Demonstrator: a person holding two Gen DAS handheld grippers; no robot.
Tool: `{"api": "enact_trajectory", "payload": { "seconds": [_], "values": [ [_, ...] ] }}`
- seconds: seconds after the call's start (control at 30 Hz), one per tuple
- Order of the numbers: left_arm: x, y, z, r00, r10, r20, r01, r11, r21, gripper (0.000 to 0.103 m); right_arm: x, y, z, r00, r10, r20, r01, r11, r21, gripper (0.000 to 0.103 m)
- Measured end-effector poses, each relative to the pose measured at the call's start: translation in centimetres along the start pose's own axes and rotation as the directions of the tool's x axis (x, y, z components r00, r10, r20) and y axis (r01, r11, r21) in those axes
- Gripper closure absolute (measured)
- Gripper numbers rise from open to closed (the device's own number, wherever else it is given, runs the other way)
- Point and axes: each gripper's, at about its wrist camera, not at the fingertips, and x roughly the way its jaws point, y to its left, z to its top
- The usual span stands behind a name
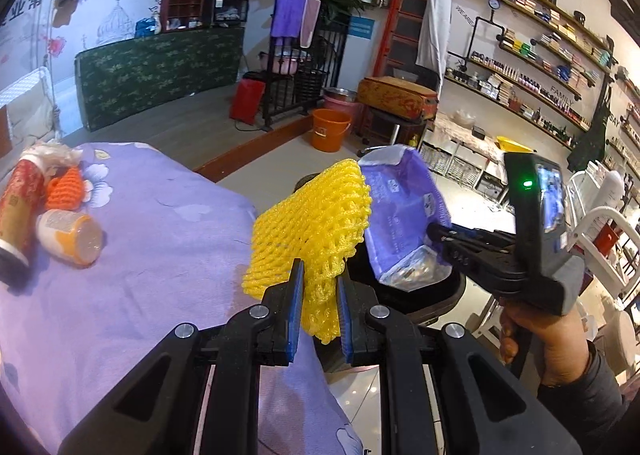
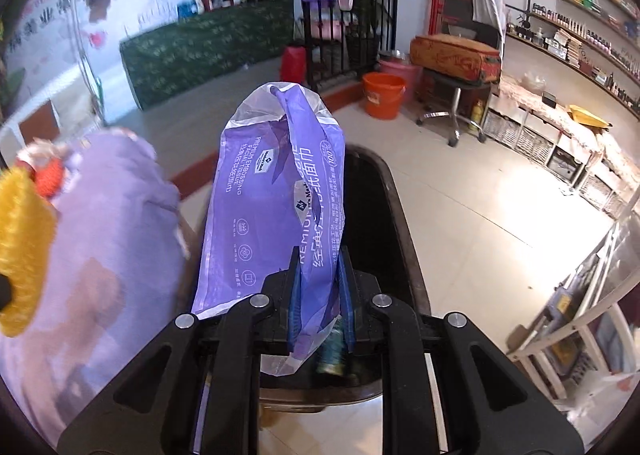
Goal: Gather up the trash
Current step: 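Carry the purple bag and yellow net to the bin and release both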
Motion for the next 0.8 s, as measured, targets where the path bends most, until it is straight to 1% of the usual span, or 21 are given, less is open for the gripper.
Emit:
{"api": "enact_trajectory", "payload": {
  "seconds": [0.17,0.23,0.27,0.3,0.33,0.4,0.57,0.73,0.8],
  "values": [
    [1.3,-1.0,-0.1,0.999,-0.033,-0.039,0.033,0.999,0.015,0.088,3.7,-0.1,-0.2,0.995,-0.029,-0.094,0.027,0.999,-0.025,0.085],
    [1.8,-1.2,-0.2,0.998,-0.041,-0.056,0.042,0.999,0.014,0.088,4.7,0.1,-0.4,0.993,-0.033,-0.117,0.03,0.999,-0.029,0.084],
    [2.0,-1.3,-0.3,0.997,-0.046,-0.065,0.046,0.999,0.012,0.088,5.1,0.3,-0.5,0.991,-0.038,-0.126,0.034,0.999,-0.032,0.078],
    [2.2,-1.4,-0.4,0.996,-0.05,-0.071,0.05,0.999,0.011,0.088,5.4,0.4,-0.6,0.991,-0.043,-0.13,0.039,0.999,-0.031,0.075],
    [2.3,-1.4,-0.4,0.996,-0.051,-0.077,0.052,0.999,0.013,0.088,5.6,0.4,-0.7,0.99,-0.04,-0.132,0.037,0.999,-0.025,0.068],
    [2.5,-1.8,-0.7,0.995,-0.05,-0.085,0.052,0.998,0.023,0.088,5.5,0.2,-0.7,0.992,-0.024,-0.124,0.024,1.0,-0.004,0.06],
    [3.2,-2.2,-0.5,0.993,-0.055,-0.107,0.058,0.998,0.028,0.088,3.8,-0.4,-0.8,0.997,-0.021,-0.071,0.024,0.999,0.04,0.057],
    [4.4,-2.6,-0.1,0.989,-0.07,-0.128,0.075,0.997,0.033,0.088,0.8,-2.1,-0.6,0.999,-0.035,-0.001,0.035,0.995,0.096,0.044],
    [5.0,-3.0,0.2,0.987,-0.078,-0.138,0.084,0.996,0.042,0.088,-0.2,-2.9,-0.5,0.999,-0.036,0.019,0.034,0.992,0.118,0.042]
  ]
}}
